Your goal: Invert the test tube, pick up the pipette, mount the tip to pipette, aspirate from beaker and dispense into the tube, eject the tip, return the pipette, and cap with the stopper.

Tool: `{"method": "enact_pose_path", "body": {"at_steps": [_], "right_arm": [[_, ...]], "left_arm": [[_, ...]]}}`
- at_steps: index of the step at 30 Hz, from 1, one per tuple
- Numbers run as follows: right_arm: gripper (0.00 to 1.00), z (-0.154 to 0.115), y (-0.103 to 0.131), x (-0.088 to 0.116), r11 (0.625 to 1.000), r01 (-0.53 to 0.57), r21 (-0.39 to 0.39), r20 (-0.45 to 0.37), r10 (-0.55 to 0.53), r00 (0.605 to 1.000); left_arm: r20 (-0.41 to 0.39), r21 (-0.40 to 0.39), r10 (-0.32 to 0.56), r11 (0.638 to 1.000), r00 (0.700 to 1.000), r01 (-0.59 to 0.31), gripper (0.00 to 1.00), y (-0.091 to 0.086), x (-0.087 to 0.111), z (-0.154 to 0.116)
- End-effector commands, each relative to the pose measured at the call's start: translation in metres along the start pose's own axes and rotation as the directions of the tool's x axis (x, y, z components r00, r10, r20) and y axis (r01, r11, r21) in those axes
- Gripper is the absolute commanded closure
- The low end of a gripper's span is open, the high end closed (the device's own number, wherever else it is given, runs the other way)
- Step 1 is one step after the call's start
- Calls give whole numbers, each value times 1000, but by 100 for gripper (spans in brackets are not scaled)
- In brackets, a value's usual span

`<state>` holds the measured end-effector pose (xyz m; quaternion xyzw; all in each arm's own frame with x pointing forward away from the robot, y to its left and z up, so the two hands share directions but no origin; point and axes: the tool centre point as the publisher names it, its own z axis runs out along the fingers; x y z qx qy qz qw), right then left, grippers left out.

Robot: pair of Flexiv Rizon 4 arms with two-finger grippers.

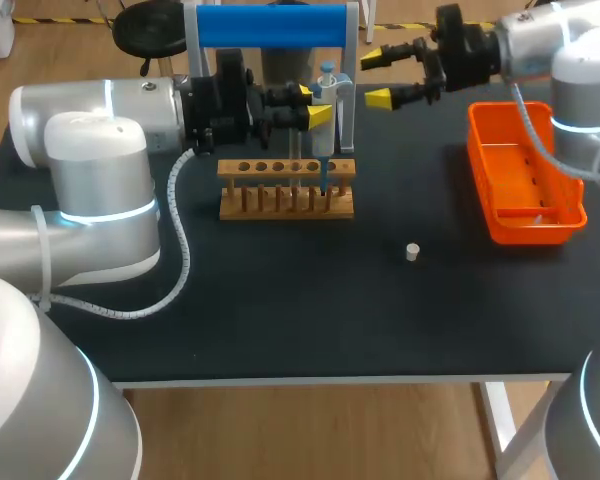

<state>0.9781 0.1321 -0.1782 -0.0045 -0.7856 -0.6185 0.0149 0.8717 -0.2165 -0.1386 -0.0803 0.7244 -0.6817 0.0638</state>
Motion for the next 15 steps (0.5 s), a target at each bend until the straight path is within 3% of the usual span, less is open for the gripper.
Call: {"method": "enact_pose_path", "body": {"at_steps": [1, 15], "right_arm": [[0, 17, 9, -21, 1000, 5, 12, 11, -5, 1000], [0, 36, 20, -58, 998, -5, 69, 140, -5, 990]], "left_arm": [[2, 2, 1, 1000, 1000, -1, 100, 0, 0, 0], [2, 2, 1, 1000, 1000, -1, 100, 0, 0, 0]]}}
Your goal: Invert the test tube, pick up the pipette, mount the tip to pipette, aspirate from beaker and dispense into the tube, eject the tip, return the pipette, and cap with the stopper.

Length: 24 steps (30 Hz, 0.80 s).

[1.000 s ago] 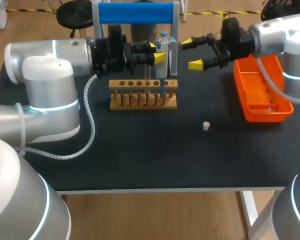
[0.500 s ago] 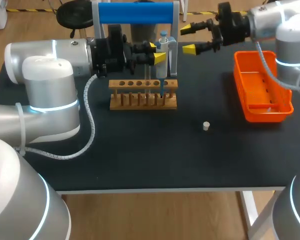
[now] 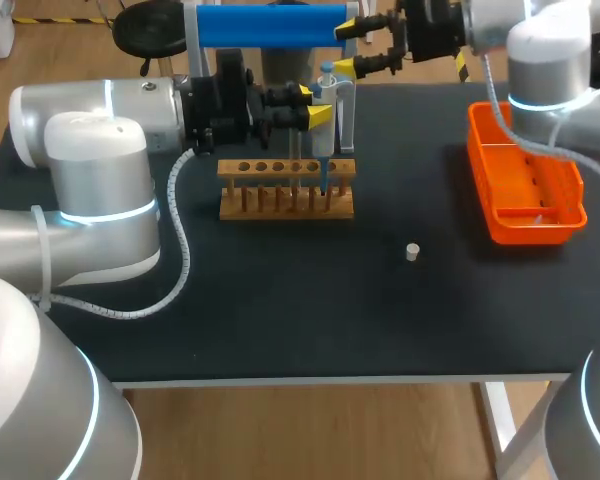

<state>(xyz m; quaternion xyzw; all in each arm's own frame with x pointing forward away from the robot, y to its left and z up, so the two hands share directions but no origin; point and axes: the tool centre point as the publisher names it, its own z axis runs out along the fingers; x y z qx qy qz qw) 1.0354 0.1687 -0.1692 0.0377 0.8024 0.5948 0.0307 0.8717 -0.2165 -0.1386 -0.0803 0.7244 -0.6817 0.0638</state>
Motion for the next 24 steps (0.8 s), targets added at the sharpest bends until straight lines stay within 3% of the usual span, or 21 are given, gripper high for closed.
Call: {"method": "enact_pose_path", "body": {"at_steps": [1, 17, 24], "right_arm": [[0, 4, 1, -2, 1000, -6, 17, 35, 5, 999], [0, 4, -4, -16, 998, -21, 60, 179, 10, 984], [0, 8, -5, -24, 997, -20, 78, 206, 4, 979]], "left_arm": [[2, 2, 1, 1000, 1000, -1, 100, 0, 0, 0], [2, 2, 1, 1000, 1000, -1, 100, 0, 0, 0], [2, 2, 1, 1000, 1000, -1, 100, 0, 0, 0]]}}
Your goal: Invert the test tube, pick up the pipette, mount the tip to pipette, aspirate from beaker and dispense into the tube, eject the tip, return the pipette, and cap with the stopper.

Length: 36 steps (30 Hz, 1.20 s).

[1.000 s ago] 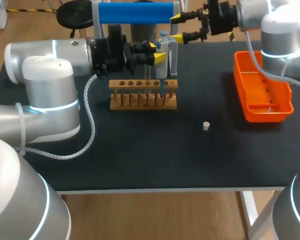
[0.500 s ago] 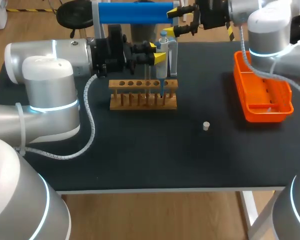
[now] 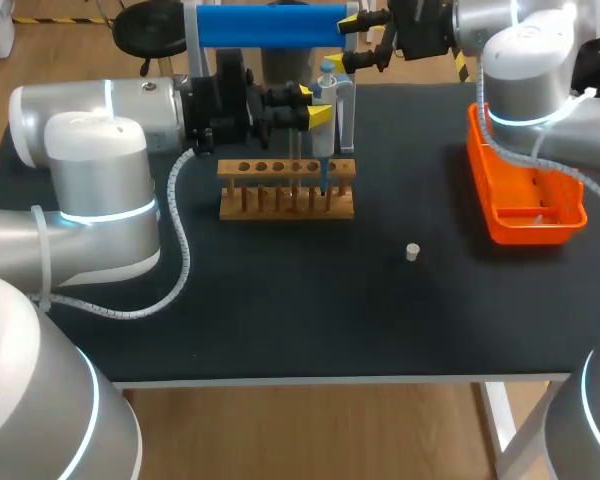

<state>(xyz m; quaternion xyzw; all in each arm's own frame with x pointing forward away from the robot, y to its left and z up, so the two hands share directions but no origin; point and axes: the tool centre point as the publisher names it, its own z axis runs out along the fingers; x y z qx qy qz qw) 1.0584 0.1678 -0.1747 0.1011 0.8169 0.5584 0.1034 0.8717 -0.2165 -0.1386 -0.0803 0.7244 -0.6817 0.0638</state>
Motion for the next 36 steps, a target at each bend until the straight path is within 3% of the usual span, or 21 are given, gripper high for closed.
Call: {"method": "enact_pose_path", "body": {"at_steps": [1, 7, 26, 36], "right_arm": [[0, 7, 1, -1, 1000, 1, 8, 16, -1, 1000], [0, 17, 0, -3, 1000, -4, 15, 21, 4, 1000], [0, -12, 2, 41, 999, -12, 45, 39, 11, 999], [0, -13, -5, 41, 999, -13, 53, 25, 11, 1000]], "left_arm": [[2, 2, 1, 1000, 1000, -1, 100, 0, 0, 0], [2, 2, 1, 1000, 1000, -1, 100, 0, 0, 0], [2, 2, 1, 1000, 1000, -1, 100, 0, 0, 0], [2, 2, 1, 1000, 1000, -1, 100, 0, 0, 0]]}}
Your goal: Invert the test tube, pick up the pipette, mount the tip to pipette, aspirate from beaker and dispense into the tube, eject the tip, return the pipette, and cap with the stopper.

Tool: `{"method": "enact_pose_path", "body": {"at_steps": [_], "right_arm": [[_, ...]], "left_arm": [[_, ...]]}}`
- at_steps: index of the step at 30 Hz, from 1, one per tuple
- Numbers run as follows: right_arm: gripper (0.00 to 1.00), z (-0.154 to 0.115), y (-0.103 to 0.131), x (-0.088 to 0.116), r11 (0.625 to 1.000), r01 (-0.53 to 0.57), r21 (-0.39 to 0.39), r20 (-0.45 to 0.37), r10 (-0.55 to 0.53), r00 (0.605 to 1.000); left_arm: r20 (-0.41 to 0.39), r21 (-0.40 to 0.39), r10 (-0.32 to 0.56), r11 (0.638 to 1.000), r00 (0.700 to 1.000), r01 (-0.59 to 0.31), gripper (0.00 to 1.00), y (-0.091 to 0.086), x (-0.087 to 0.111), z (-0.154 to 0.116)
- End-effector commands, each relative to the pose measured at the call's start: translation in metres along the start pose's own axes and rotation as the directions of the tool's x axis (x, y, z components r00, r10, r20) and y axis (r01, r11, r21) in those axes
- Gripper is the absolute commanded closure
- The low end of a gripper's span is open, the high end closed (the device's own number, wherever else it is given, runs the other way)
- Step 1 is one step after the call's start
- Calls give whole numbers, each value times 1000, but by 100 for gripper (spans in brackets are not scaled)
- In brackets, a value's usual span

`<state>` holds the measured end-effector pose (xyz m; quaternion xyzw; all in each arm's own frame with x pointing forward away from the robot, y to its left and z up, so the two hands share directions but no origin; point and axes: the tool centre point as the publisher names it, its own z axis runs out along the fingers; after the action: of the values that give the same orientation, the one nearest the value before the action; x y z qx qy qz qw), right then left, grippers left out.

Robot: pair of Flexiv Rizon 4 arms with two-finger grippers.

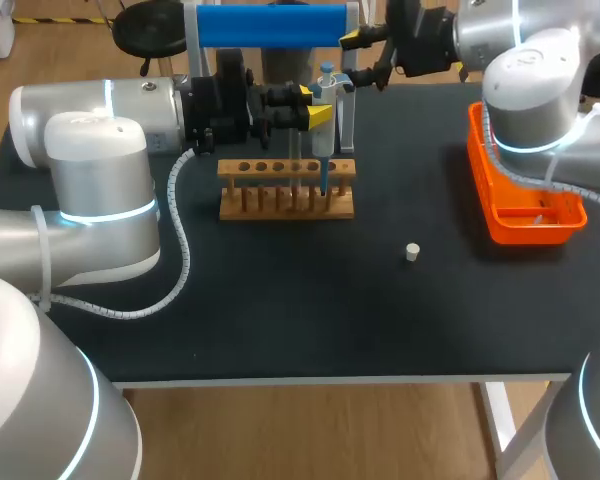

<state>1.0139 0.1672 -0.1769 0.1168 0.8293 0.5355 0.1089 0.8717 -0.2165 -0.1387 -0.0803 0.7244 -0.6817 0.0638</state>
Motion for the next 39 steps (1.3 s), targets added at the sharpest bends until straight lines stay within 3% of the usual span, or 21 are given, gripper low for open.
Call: {"method": "enact_pose_path", "body": {"at_steps": [1, 39], "right_arm": [[0, 0, 0, -2, 1000, 0, -1, -4, 0, 1000], [0, 3, -3, -4, 1000, -7, 10, 16, 7, 1000]], "left_arm": [[2, 2, 1, 1000, 1000, -1, 100, 0, 0, 0], [2, 2, 1, 1000, 1000, -1, 100, 0, 0, 0]]}}
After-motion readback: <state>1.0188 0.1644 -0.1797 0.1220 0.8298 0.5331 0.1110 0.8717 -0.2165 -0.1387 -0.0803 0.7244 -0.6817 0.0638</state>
